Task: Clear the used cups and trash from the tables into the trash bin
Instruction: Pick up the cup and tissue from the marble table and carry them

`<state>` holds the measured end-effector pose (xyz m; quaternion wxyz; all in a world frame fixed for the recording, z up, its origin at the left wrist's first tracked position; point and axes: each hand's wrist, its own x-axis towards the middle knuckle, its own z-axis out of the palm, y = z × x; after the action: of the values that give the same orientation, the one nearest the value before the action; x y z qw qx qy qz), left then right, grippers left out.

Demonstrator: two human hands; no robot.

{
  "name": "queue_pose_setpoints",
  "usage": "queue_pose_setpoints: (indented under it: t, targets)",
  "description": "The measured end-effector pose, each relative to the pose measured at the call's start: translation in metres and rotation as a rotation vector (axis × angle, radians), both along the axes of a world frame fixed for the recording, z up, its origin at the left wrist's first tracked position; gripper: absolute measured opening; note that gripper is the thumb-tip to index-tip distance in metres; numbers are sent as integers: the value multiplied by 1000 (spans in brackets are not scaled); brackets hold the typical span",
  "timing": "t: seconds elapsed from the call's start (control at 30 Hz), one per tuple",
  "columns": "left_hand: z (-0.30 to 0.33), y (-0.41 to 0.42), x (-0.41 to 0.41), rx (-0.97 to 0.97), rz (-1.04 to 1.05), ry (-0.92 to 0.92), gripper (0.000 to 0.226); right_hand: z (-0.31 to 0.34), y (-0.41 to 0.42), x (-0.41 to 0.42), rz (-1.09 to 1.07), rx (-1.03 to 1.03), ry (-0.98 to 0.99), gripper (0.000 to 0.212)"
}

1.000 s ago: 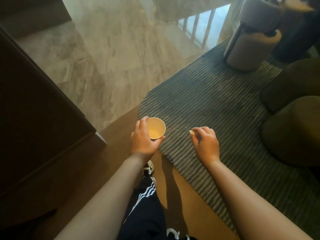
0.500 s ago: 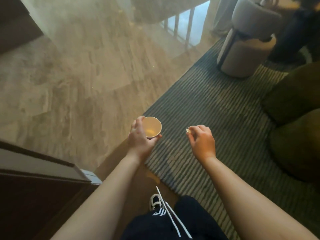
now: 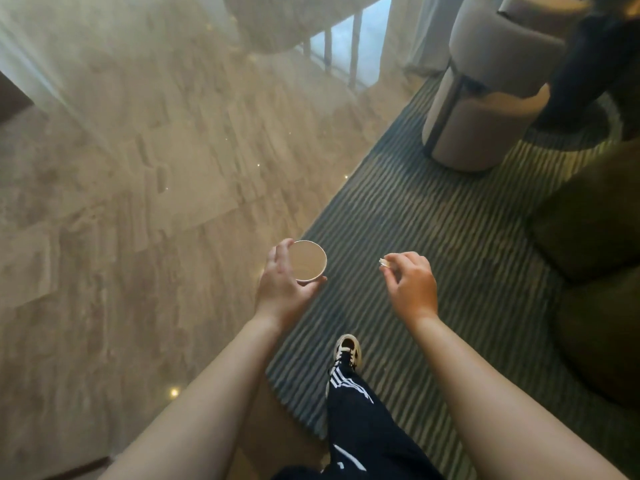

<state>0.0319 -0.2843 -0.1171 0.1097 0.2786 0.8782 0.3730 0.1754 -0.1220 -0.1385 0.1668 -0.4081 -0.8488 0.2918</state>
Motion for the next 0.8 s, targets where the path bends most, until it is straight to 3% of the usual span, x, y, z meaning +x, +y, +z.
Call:
queue_pose_setpoints:
  t: [0.5,0.8]
  targets:
    - [14,241,-227,21,-22,10,79,28,238,-213,-70,44,6,19]
    - [-9,403,-446,16,-101,22,79,12,402,-399,-125,76,-22,19]
